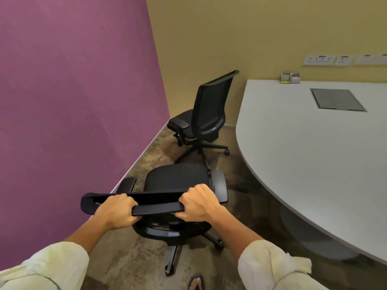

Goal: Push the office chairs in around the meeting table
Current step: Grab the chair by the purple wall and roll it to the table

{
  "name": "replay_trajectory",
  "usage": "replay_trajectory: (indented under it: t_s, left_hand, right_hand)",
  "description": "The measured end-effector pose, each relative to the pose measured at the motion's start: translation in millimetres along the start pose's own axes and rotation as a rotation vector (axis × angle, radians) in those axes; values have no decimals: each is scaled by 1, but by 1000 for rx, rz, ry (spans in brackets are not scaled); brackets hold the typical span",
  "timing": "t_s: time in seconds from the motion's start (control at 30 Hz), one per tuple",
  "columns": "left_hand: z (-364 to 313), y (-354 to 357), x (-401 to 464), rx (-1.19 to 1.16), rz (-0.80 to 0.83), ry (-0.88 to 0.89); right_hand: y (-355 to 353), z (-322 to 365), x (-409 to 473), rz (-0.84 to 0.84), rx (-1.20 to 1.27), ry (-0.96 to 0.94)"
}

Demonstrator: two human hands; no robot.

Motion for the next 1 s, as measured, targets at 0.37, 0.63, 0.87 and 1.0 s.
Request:
replay_trajectory:
  t_s: [0.37, 0.63, 0.87, 1.0]
  left_hand:
    - [-32, -5, 3, 156, 95, 103]
    - [-45, -7, 30, 159, 12, 202]
    - [-41, -15, 59, 37, 338, 421]
    - [-7, -17, 72, 162, 157, 509]
  right_hand:
    - [-18, 6, -70, -30, -11, 161]
    - [-16, 2, -90, -54, -109, 303]
    - [-19, 17, -96, -16, -187, 526]
    - [-16, 41, -94, 58, -248, 699]
Point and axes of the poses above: each hand's wrist, its own x-axis towards the middle knuckle, its own y-axis out of the palm, z = x × y, the point moved 5 cm from there along x, towards the middle knuckle, and after that the axes turned 5 degrees about y, right-handed, at the moved point
